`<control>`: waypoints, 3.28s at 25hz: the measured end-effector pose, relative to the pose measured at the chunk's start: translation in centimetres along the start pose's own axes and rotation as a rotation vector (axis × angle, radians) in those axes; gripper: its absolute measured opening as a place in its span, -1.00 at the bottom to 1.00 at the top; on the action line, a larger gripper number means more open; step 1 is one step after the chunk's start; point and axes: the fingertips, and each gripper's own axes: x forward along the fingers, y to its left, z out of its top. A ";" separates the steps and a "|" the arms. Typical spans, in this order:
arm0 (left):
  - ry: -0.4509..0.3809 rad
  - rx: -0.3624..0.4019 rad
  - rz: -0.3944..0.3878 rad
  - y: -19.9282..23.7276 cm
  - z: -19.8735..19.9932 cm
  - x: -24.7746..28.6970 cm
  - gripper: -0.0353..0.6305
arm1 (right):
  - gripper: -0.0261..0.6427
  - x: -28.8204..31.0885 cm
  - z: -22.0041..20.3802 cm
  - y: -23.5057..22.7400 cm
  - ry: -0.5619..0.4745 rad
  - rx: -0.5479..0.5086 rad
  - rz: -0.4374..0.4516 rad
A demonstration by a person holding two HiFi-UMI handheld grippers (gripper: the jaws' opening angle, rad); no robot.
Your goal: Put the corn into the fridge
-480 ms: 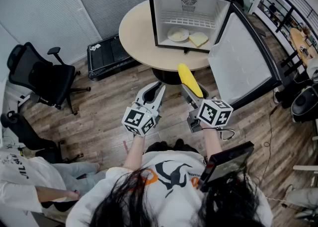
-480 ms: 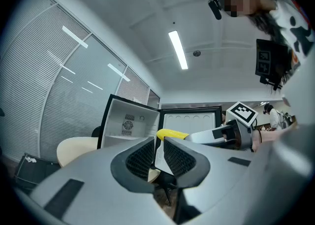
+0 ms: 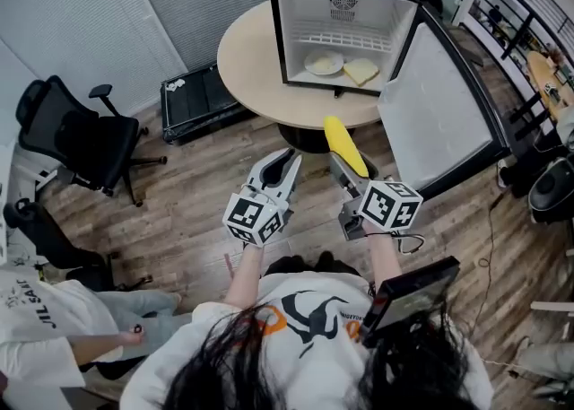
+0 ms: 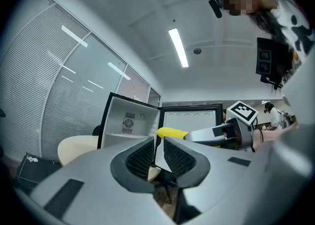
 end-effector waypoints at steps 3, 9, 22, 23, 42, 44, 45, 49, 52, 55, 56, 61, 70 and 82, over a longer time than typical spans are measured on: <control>0.007 -0.006 0.004 -0.1 -0.4 -0.1 -0.71 | -0.14 -0.3 -0.2 -0.1 0.004 -0.003 -0.005; 0.030 -0.019 0.002 -0.7 -1.6 0.8 -0.71 | -0.14 -1.0 -0.6 -1.8 0.021 -0.003 -0.025; 0.046 -0.026 0.010 -2.1 -2.8 4.6 -0.71 | -0.14 -1.5 0.6 -5.1 0.054 -0.037 -0.022; 0.045 -0.025 0.013 -2.3 -2.8 4.9 -0.72 | -0.14 -1.5 0.7 -5.4 0.057 -0.041 -0.020; 0.077 0.012 0.047 -2.0 -3.4 7.1 -0.71 | -0.14 0.1 0.7 -7.1 0.078 -0.025 0.049; 0.082 0.013 0.044 -1.5 -3.6 7.7 -0.71 | -0.14 0.7 0.9 -7.6 0.078 -0.022 0.044; 0.085 0.011 0.042 -1.1 -3.8 8.0 -0.71 | -0.14 1.0 0.9 -7.8 0.079 -0.020 0.041; 0.094 0.003 0.030 0.7 -4.1 9.6 -0.71 | -0.14 2.8 1.3 -8.5 0.082 -0.011 0.030; 0.098 -0.002 0.015 2.4 -4.1 11.0 -0.71 | -0.14 4.5 1.8 -8.8 0.084 0.000 0.021; 0.113 -0.002 -0.004 4.3 -4.4 12.4 -0.71 | -0.14 6.7 2.4 -9.3 0.085 0.005 0.006; 0.119 -0.002 -0.008 5.0 -4.5 12.8 -0.71 | -0.14 7.5 2.5 -9.4 0.087 0.008 0.003; 0.121 -0.019 -0.016 9.5 -4.3 14.7 -0.71 | -0.14 11.6 2.7 -9.4 0.107 0.027 -0.001; 0.118 -0.051 -0.075 15.7 -4.1 17.7 -0.71 | -0.14 18.1 4.1 -9.9 0.108 0.043 -0.043; 0.116 -0.070 -0.153 22.0 -3.3 20.7 -0.71 | -0.14 24.5 6.0 -10.0 0.070 0.069 -0.106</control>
